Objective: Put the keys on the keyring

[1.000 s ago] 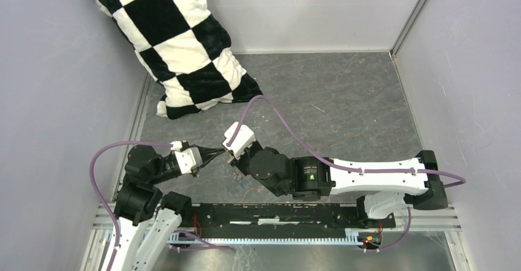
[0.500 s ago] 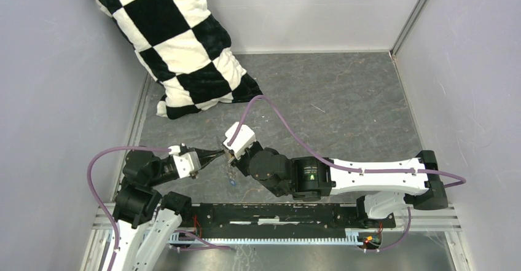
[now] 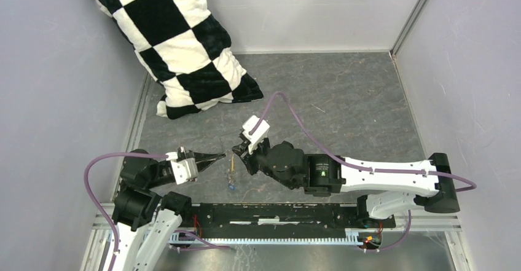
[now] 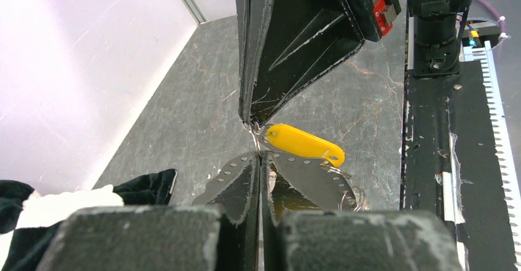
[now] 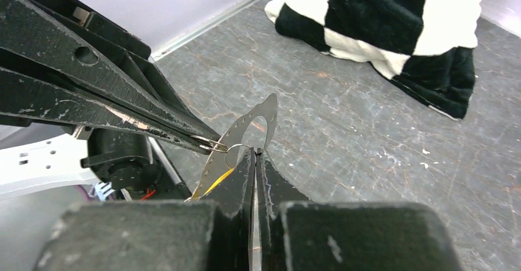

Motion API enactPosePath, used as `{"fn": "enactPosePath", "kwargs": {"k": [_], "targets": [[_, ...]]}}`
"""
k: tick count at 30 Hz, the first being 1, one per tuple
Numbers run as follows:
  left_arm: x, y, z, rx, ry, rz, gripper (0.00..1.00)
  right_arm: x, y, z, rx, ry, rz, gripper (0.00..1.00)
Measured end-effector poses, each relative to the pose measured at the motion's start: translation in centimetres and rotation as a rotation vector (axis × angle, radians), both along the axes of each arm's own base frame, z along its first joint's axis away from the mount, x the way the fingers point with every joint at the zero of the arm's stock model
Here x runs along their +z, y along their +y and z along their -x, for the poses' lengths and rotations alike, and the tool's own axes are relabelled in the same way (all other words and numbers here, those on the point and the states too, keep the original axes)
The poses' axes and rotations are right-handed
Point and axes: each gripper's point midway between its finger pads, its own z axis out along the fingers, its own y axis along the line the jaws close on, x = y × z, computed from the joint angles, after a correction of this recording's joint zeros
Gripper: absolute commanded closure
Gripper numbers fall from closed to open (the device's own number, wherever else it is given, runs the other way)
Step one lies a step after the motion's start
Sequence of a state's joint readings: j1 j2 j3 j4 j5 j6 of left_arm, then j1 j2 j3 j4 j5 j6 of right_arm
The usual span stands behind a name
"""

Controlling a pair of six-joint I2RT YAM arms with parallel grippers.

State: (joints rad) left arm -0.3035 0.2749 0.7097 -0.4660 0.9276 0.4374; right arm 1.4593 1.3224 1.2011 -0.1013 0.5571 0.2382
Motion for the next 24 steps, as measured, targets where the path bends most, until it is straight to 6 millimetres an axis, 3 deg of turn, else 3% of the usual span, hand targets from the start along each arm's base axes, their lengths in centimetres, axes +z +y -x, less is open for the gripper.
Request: {"fn": "enactPosePath", "kwargs": {"k": [7,19,24], "targets": [[0.7,-0.3,0.2,-0.026,-0.032,0.01,0.98,0.6,-0.3,0.2,0.058,0.028,-0.06,0.83],[1.4,-0.6,0.3,-0.056,-0.055,0.022,0.98,0.4,-0.8,-0.4,0.111,0.033,-0.032,0.55],[1.7,-0.8,0.7,-0.077,-0.057,0.034,0.98,0.5,-1.7,-0.6,0.152,0.012,0.017,0.51]]}}
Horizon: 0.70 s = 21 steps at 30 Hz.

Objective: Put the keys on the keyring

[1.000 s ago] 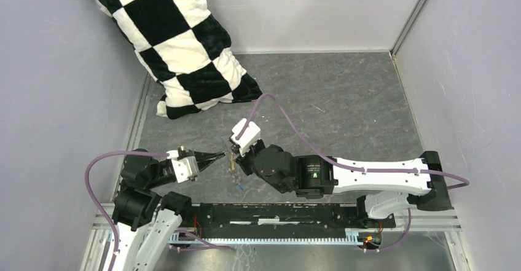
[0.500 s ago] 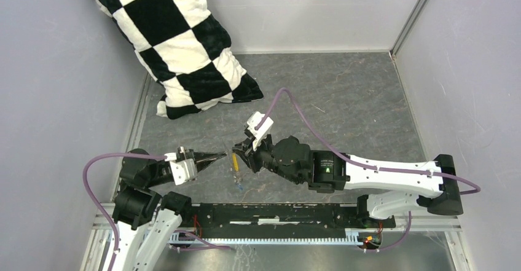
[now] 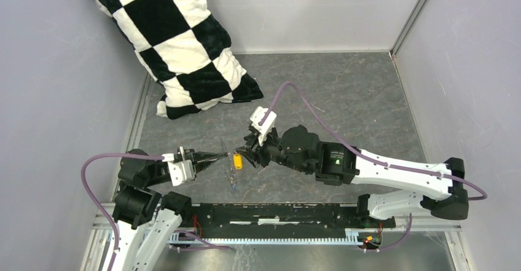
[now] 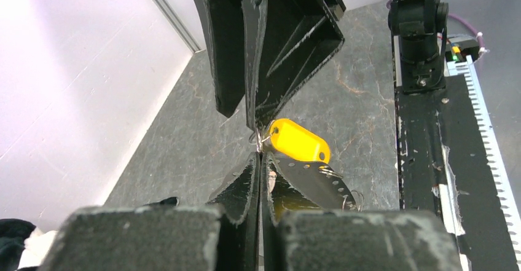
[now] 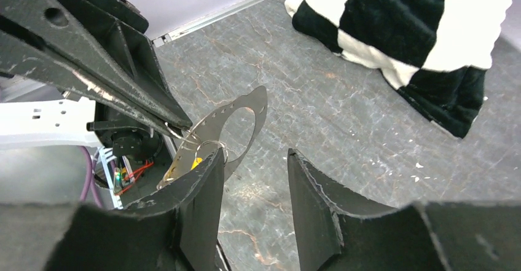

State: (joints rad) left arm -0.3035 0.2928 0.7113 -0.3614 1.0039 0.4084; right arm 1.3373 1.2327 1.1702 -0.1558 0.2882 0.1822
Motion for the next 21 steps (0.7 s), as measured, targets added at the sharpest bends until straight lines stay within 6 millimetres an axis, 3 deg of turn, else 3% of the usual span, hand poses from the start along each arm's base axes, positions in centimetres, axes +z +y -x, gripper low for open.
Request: {"fn": "enactPosePath", "kwargs": {"k": [9,21], "targets": [[2.3,-0.4,0.5,-0.036,0.02,0.064,0.98,4.3,-3.0,0.5,0.121,-0.145,0.01,0.47],[4.2,-0.9,0.5,-0.055,0.128,0.139,0.98,5.3,-2.9,0.6,0.237,-0.243,0.016,0.48]]}}
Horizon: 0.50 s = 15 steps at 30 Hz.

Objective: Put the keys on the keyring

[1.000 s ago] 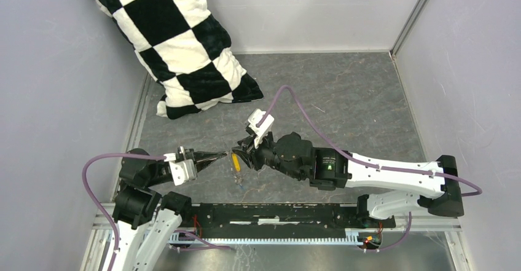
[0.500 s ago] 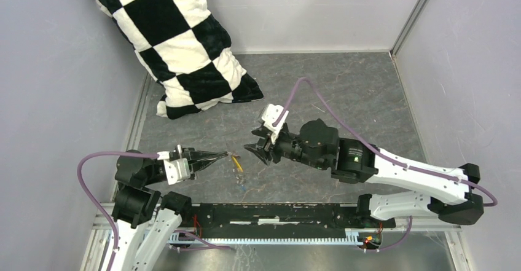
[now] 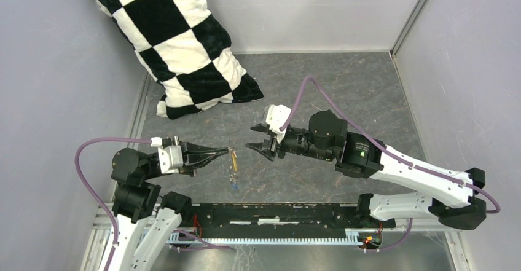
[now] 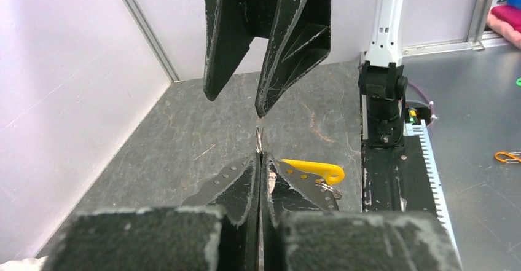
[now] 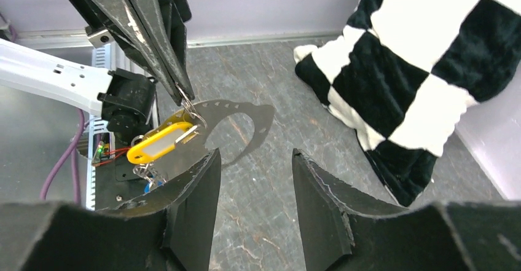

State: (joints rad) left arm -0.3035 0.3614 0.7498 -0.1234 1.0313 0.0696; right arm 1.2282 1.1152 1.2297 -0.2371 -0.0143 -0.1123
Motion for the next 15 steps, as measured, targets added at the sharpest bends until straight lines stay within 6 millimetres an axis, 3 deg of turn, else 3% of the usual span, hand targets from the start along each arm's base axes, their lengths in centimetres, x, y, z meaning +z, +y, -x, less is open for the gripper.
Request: {"fn": "enactPosePath", "kwargs": {"k": [8,15], "targets": [[0.5,-0.2,-0.1,-0.015,0.064,0.031,0.98,2.4,1.0,1.5,0.176,-0.052,-0.071,0.48],[1.0,-0.4,0.2,-0.033,0.076,0.045,0.98,2.7,2.1,3.7,0.338,-0.053,-0.101,0.53]]}}
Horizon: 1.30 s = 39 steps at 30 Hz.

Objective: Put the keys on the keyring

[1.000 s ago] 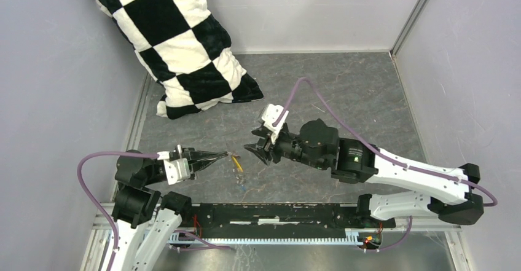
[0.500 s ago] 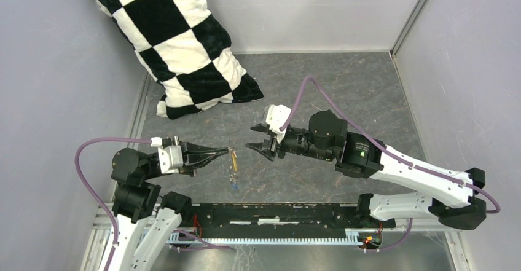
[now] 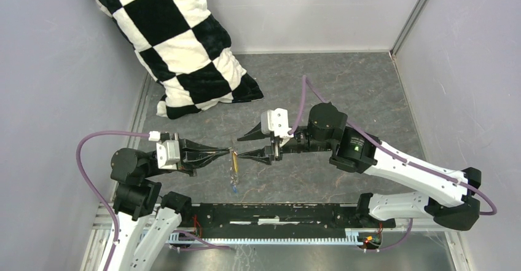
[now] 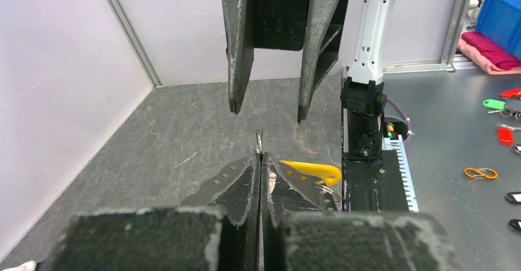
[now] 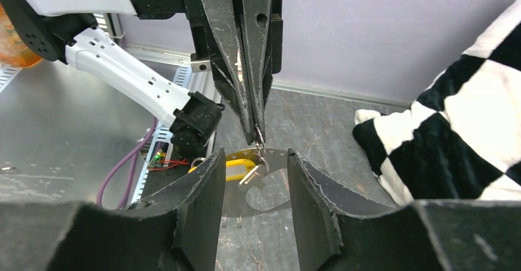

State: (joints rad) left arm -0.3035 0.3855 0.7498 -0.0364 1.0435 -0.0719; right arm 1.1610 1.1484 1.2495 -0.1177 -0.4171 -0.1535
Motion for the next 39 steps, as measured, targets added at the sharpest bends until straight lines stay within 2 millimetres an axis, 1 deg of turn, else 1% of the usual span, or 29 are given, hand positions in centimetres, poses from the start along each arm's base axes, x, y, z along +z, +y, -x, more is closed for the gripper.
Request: {"fn": "enactPosePath", "kwargs": {"k": [5,11,15,18,23,26,30,34,36,39], "targets": [[0.1,-0.1,0.6,-0.032,-0.006,-0.003,0.98,-0.6,0.5,0.1,0.042,0.021,0.011,0.58],[0.0,-0.2,1.2,-0.067,-0.012,-0.014,0.98,-0.2,0.4,-0.3,0.061,0.052,-0.006,0.62],[0.1,-0.2,1.6,-0.083,-0.018,-0.018,0.98,-0.1,0.5,0.1,0.091,0.073,-0.015,0.62],[0.2,-0.2,1.7,-0.087,-0.018,-0.02,0.98,-0.6,0.8,0.7,0.135,0.097,-0.002,0.61],[0.3,-0.2,1.9,-0.089,-0.018,-0.021,0.98,-1.2,1.1,1.3,0.188,0.123,0.015,0.62],[0.3,-0.2,2.0,-0.09,-0.012,-0.023,0.98,-1.3,1.1,1.6,0.206,0.136,0.019,0.67],[0.1,-0.2,2.0,-0.09,-0.001,-0.026,0.98,-0.7,1.1,1.6,0.215,0.142,-0.004,0.79],[-0.1,-0.2,1.9,-0.089,0.007,-0.033,0.98,-0.2,1.2,1.5,0.215,0.153,-0.02,0.84],[-0.2,-0.2,1.9,-0.088,0.004,-0.035,0.98,-0.2,1.3,1.5,0.215,0.16,-0.021,0.82],[-0.3,-0.2,1.8,-0.087,0.002,-0.039,0.98,-0.5,1.5,1.4,0.214,0.171,-0.014,0.71]]}}
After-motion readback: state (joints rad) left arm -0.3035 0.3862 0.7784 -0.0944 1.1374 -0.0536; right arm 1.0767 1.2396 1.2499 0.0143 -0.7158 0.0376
